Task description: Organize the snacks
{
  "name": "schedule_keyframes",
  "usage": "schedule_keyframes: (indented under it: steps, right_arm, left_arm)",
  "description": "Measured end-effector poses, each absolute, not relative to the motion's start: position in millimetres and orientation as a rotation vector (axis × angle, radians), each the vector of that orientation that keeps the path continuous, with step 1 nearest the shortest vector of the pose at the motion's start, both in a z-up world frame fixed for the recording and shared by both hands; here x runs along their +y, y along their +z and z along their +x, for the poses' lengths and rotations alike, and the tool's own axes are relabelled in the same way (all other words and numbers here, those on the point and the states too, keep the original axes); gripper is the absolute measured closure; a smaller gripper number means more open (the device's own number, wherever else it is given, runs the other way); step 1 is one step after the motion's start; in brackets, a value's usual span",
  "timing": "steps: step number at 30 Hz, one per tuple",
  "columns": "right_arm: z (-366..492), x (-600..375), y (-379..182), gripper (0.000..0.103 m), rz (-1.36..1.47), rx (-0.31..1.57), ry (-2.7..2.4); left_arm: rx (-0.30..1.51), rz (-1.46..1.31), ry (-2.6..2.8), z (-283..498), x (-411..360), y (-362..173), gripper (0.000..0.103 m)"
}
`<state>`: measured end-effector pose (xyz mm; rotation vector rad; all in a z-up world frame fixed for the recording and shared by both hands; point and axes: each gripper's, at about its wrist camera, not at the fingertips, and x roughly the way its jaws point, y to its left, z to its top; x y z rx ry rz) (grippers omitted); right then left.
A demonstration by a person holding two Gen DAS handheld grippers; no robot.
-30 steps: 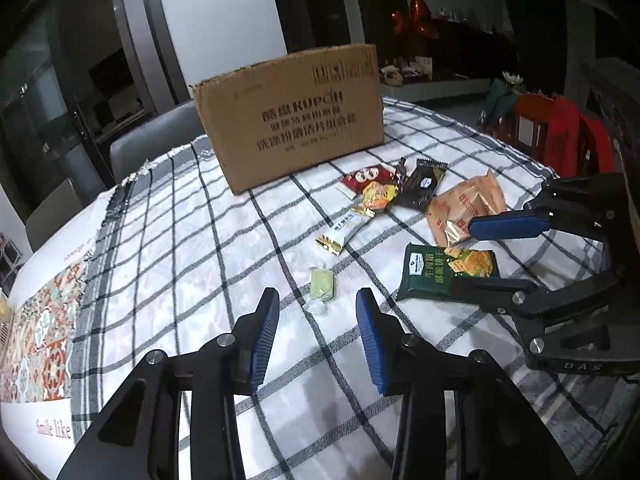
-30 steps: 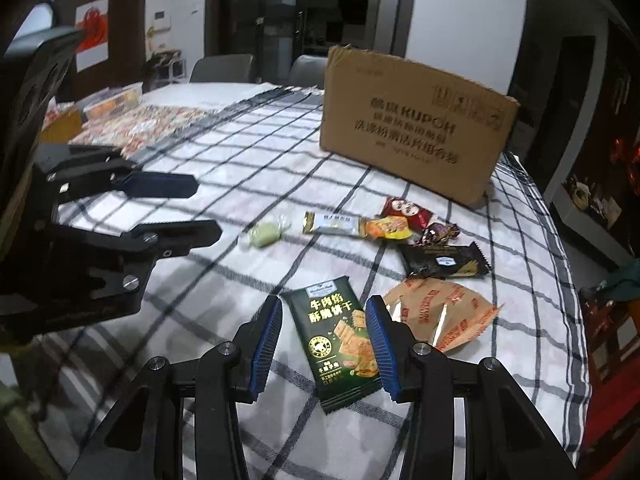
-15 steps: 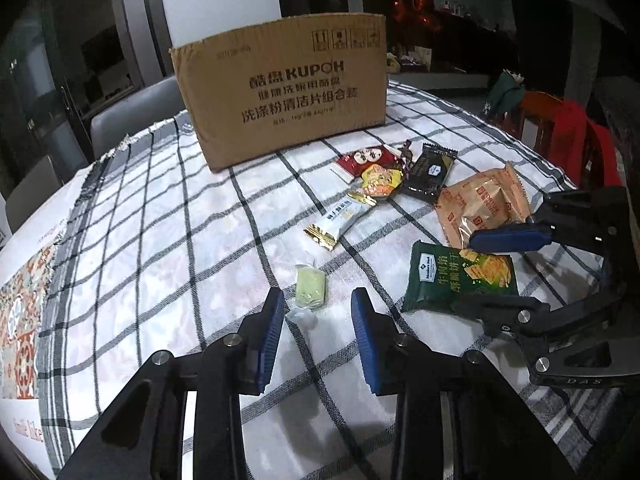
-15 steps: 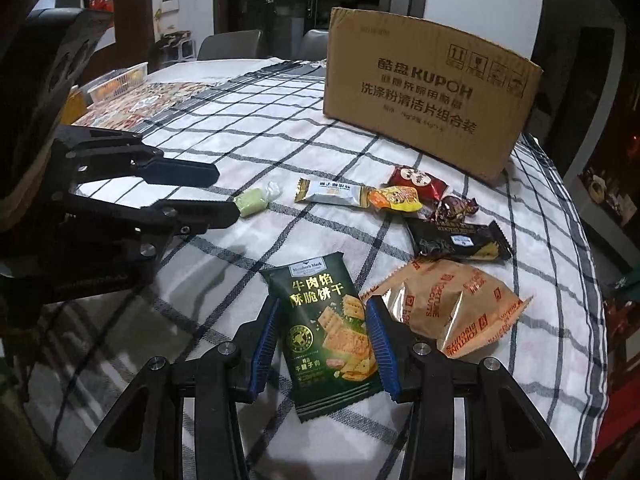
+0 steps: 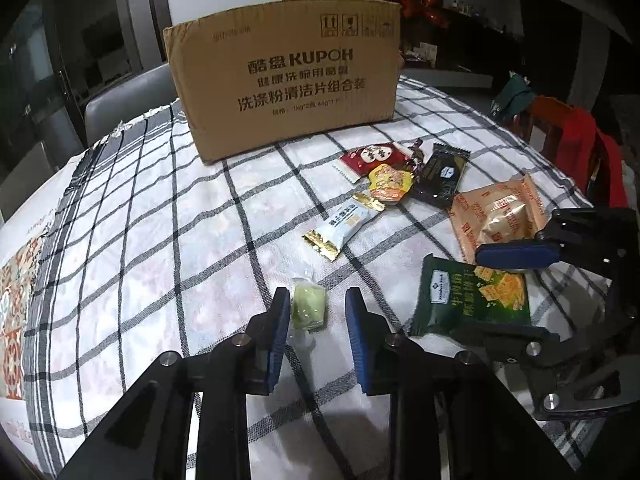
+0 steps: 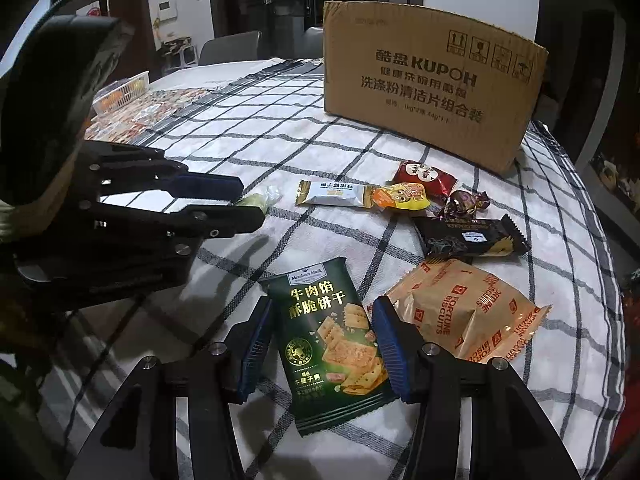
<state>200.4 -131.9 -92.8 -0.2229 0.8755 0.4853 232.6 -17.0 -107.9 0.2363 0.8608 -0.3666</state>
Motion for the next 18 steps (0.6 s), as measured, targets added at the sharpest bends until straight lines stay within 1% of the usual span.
schedule_keyframes:
  steps: [7, 8, 9, 10, 11, 18]
  right_arm:
    - [202.2, -132.0, -93.4, 0.054, -0.208, 0.882, 0.483]
    - [201.9, -132.1, -93.1, 0.055, -0.207, 0.879, 0.481]
    - [201.4, -132.2, -92.6, 0.056, -0.206, 0.875, 0.479]
    - [200.8, -132.7, -91.5, 0.059, -0.205, 0.871, 0.475]
    - [200.3, -133.1, -90.1, 0.063, -0.204, 0.865, 0.471]
    - [201.0, -134.0, -89.1, 0.063, -0.202, 0.873, 0.474]
  left_arm:
    - [0.895, 0.2, -0.355, 238.7, -12.6, -114.1, 0.075]
    - [0.894, 0.205, -0.355, 238.5, -13.1, -114.0, 0.077]
    - [0.894, 0.208, -0.359, 238.2, -13.7, -114.0, 0.082]
    - [0.894, 0.209, -0.362, 237.6, -14.0, -113.9, 0.084]
    - [0.896, 0.205, -0.365, 236.7, -14.1, -113.7, 0.084]
    - [0.89, 0.19, -0.364, 229.1, -13.1, -106.2, 0.084]
